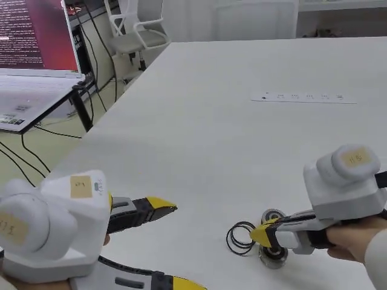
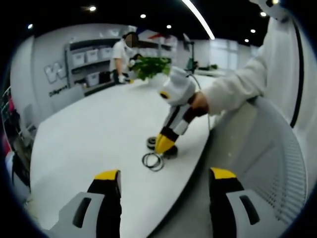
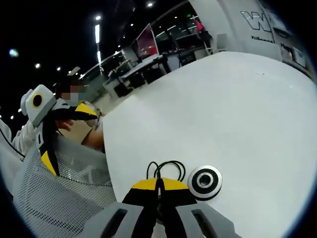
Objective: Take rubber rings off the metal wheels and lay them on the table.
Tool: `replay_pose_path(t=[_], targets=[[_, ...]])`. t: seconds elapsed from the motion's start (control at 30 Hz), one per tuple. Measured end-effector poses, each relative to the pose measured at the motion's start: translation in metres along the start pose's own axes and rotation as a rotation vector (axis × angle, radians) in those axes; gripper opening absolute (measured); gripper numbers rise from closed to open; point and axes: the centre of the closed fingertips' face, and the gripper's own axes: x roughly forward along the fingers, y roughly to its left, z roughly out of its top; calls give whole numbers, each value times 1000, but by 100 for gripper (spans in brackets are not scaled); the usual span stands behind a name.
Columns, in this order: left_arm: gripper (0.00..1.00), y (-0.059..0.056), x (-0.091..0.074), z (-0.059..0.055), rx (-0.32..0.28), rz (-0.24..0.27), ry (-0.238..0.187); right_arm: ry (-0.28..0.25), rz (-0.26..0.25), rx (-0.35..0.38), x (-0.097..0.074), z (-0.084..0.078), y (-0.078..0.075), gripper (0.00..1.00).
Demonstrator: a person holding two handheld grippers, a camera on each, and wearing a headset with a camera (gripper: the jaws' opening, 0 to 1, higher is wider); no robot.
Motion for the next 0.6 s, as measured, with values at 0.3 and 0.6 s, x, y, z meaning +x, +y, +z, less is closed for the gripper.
replay_pose_path(t=[0.3, 0.6], targets=[[73, 0, 0, -1, -9, 0, -2, 11, -47, -12, 0, -2, -11, 0], [72, -2, 2, -3, -15, -8, 9, 25, -55, -41, 1, -4, -12, 0]])
